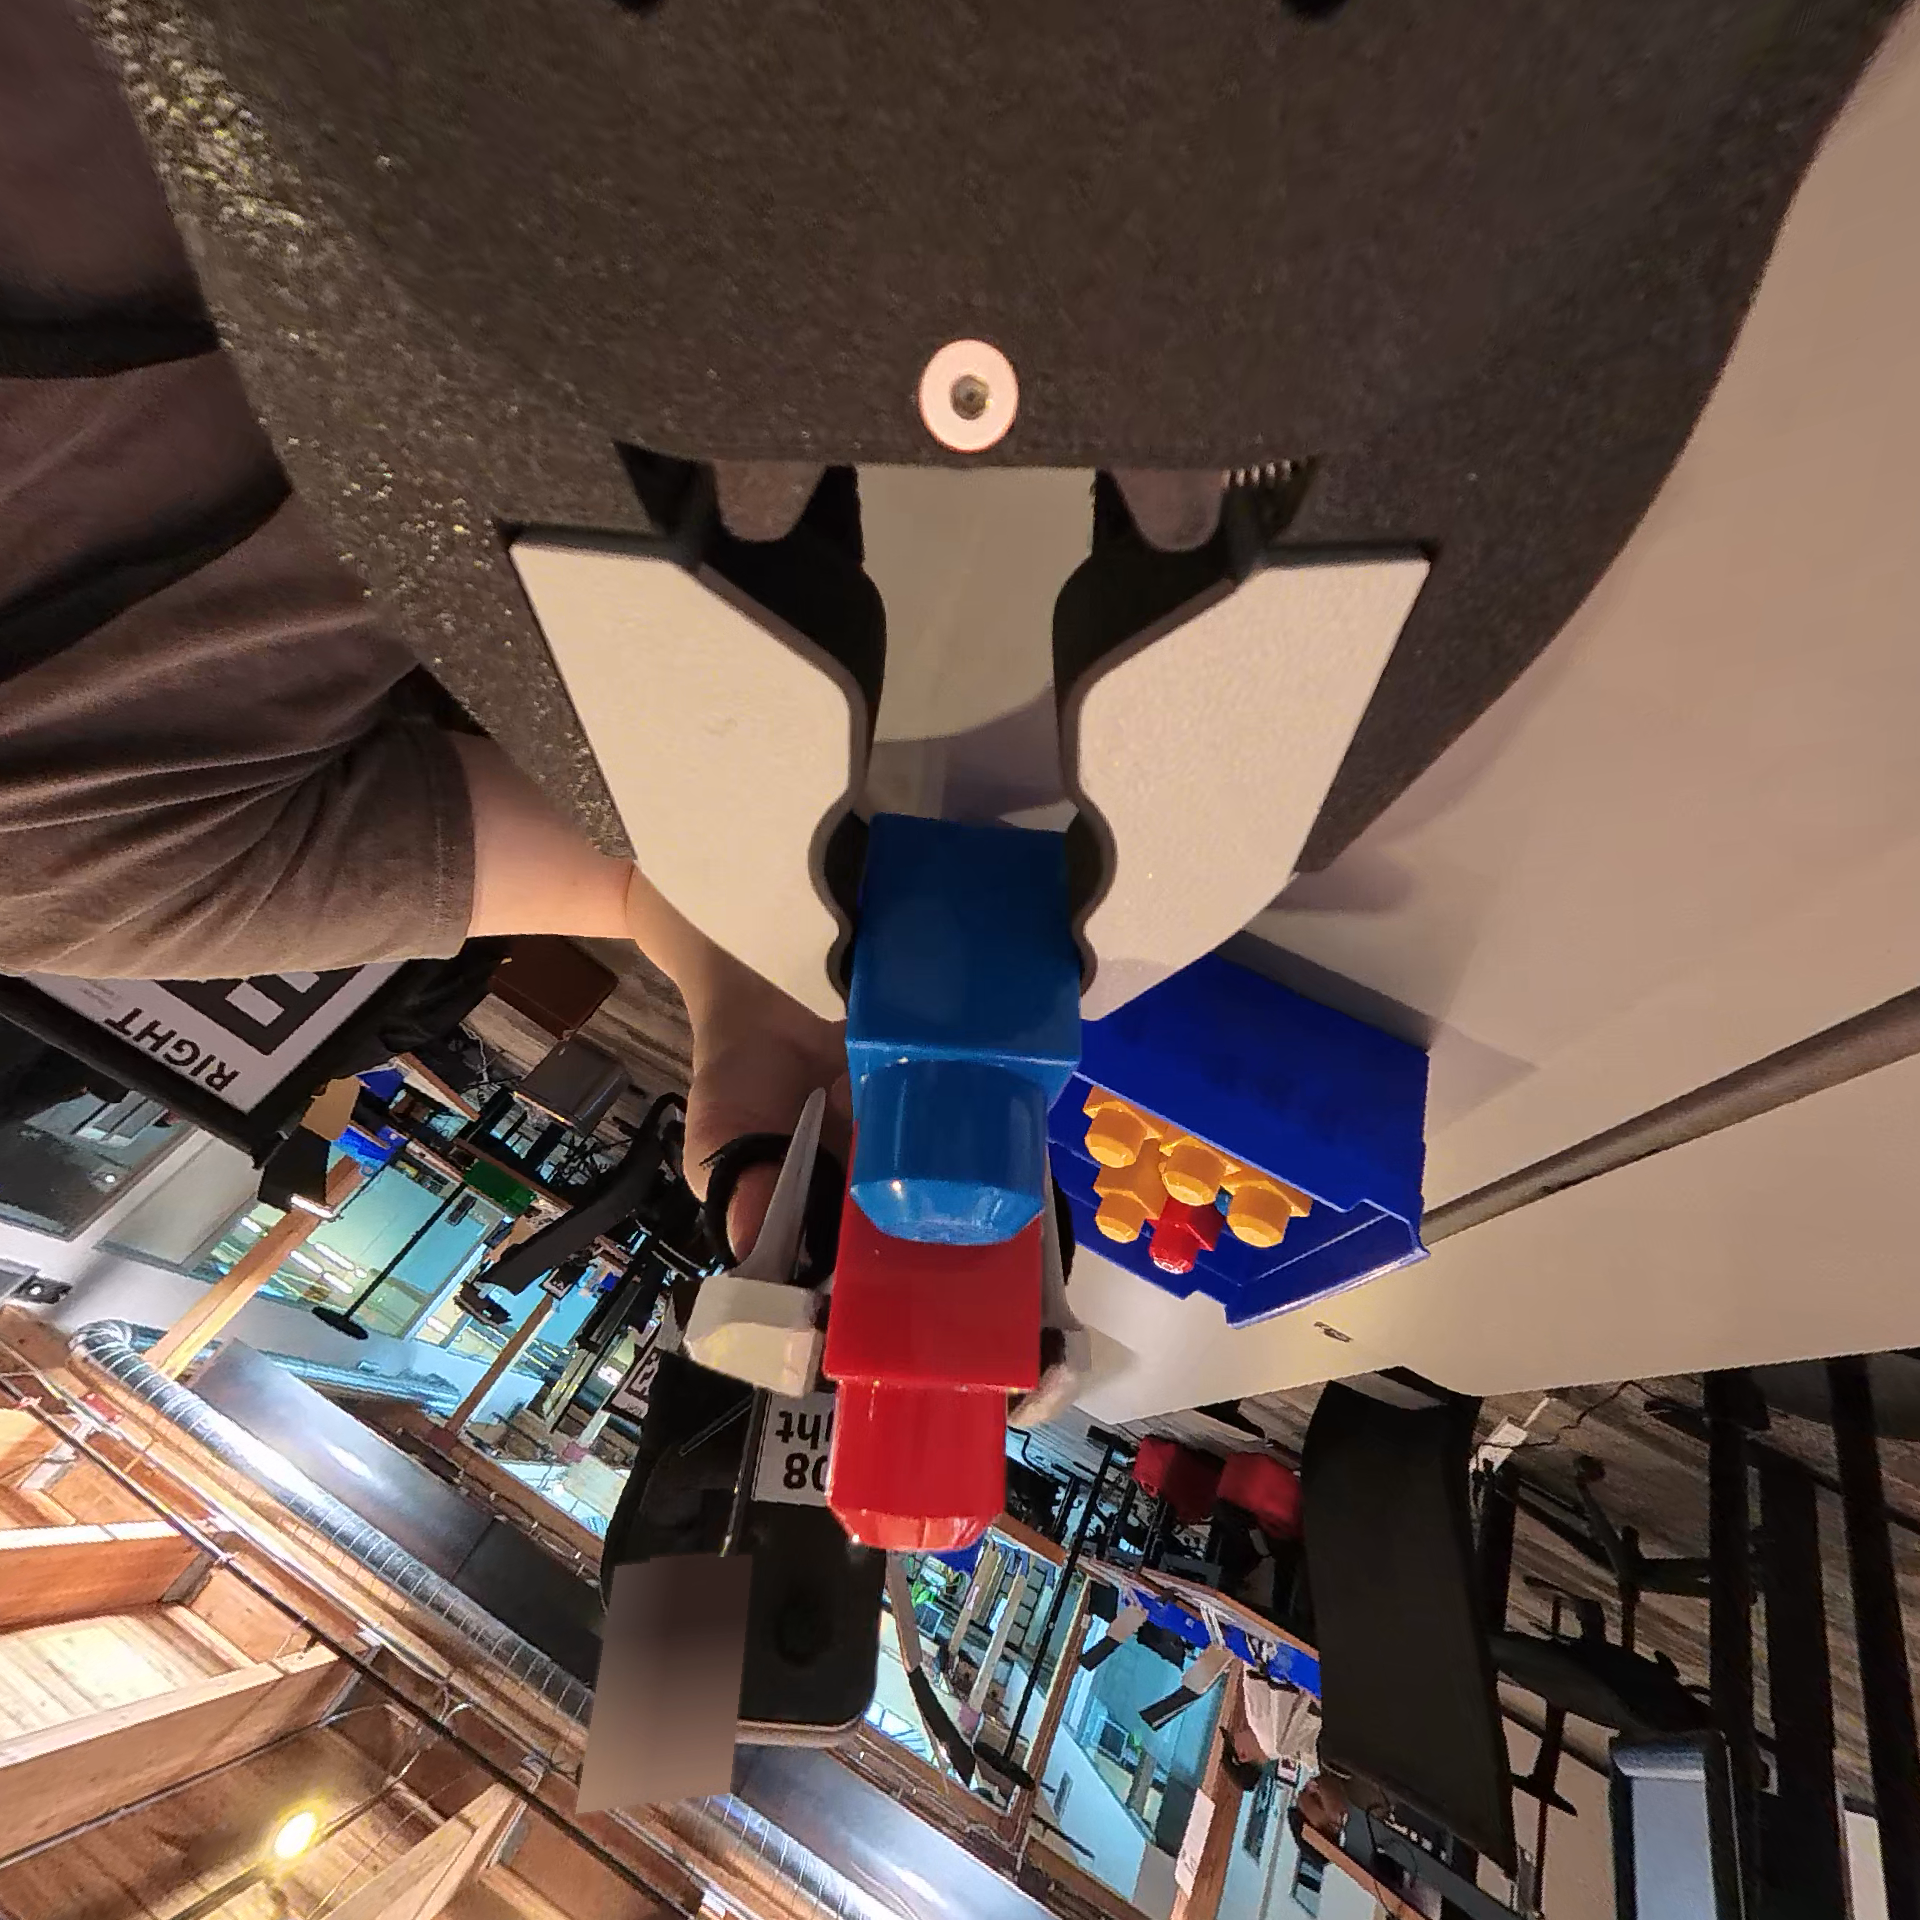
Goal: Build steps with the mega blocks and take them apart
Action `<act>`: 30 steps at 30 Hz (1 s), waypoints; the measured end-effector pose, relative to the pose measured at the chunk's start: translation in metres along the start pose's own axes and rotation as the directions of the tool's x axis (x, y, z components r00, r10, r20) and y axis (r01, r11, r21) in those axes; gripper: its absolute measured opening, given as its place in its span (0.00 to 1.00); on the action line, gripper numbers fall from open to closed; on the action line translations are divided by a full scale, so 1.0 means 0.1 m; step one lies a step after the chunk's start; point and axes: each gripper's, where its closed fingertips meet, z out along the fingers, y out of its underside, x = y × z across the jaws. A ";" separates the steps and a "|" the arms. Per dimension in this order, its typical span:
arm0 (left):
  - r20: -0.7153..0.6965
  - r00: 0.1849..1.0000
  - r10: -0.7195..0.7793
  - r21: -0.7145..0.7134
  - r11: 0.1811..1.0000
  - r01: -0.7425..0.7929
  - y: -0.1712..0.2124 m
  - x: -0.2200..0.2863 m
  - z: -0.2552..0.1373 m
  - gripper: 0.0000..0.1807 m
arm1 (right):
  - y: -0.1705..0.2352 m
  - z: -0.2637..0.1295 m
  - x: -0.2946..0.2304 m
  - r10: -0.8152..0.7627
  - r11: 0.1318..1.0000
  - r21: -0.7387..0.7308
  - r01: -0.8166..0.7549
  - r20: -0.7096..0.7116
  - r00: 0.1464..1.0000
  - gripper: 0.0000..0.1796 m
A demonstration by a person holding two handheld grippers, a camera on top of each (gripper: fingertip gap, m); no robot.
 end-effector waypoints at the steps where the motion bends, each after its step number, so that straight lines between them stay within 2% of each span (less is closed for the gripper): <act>1: 0.000 1.000 0.004 0.000 1.000 -0.004 0.00 0.00 0.00 0.20 | 0.00 0.00 0.00 -0.003 1.000 0.000 0.003 0.001 1.000 0.21; 4: -0.017 1.000 0.021 -0.018 1.000 -0.021 0.01 0.02 0.00 0.20 | 0.00 0.00 -0.02 -0.012 1.000 -0.011 0.013 0.010 1.000 0.21; 7: -0.056 0.996 0.073 -0.061 0.995 -0.076 0.01 0.12 0.01 0.20 | -0.03 -0.02 -0.17 -0.047 0.996 -0.069 0.053 0.087 0.995 0.20; 10: 0.026 0.975 0.219 -0.156 0.965 -0.213 0.10 0.05 0.01 0.20 | -0.13 -0.16 -0.28 -0.094 0.989 -0.107 0.105 0.111 0.989 0.31; 13: 0.049 0.943 0.328 -0.251 0.918 -0.306 0.23 0.04 0.04 0.20 | -0.02 -0.28 -0.26 -0.157 0.952 -0.255 0.169 0.069 0.985 0.31; 15: 0.034 0.943 0.331 -0.265 0.913 -0.311 0.27 0.07 0.08 0.20 | 0.17 -0.32 -0.21 -0.192 0.901 -0.386 0.196 0.050 0.980 0.32; 16: 0.031 0.945 0.327 -0.269 0.913 -0.307 0.29 0.07 0.09 0.20 | 0.24 -0.32 -0.20 -0.217 0.876 -0.430 0.218 0.052 0.975 0.31; 18: 0.035 0.945 0.326 -0.279 0.911 -0.304 0.31 0.06 0.09 0.20 | 0.31 -0.31 -0.19 -0.275 0.837 -0.474 0.274 0.068 0.959 0.19; 19: 0.037 0.947 0.320 -0.259 0.918 -0.300 0.28 0.06 0.09 0.20 | 0.30 -0.30 -0.19 -0.295 0.828 -0.480 0.290 0.066 0.953 0.19; 21: 0.031 0.956 0.291 -0.213 0.937 -0.278 0.20 0.11 0.09 0.32 | 0.23 -0.35 -0.22 -0.334 0.818 -0.477 0.321 0.061 0.941 0.19; 22: 0.025 0.956 0.293 -0.211 0.936 -0.282 0.18 0.13 0.07 0.34 | 0.18 -0.41 -0.23 -0.363 0.809 -0.478 0.343 0.053 0.930 0.19; 25: 0.050 0.940 0.339 -0.201 0.925 -0.323 0.09 0.12 0.00 0.33 | -0.04 -0.85 -0.25 -0.460 0.766 -0.504 0.400 0.006 0.888 0.19; 28: 0.038 0.943 0.330 -0.186 0.930 -0.317 0.02 0.16 -0.07 0.31 | -0.19 -1.63 -0.06 -0.574 0.699 -0.587 0.408 -0.120 0.810 0.19; 30: 0.040 0.943 0.329 -0.187 0.930 -0.317 0.00 0.17 -0.11 0.31 | -0.15 -2.20 0.18 -0.589 0.688 -0.649 0.325 -0.238 0.772 0.19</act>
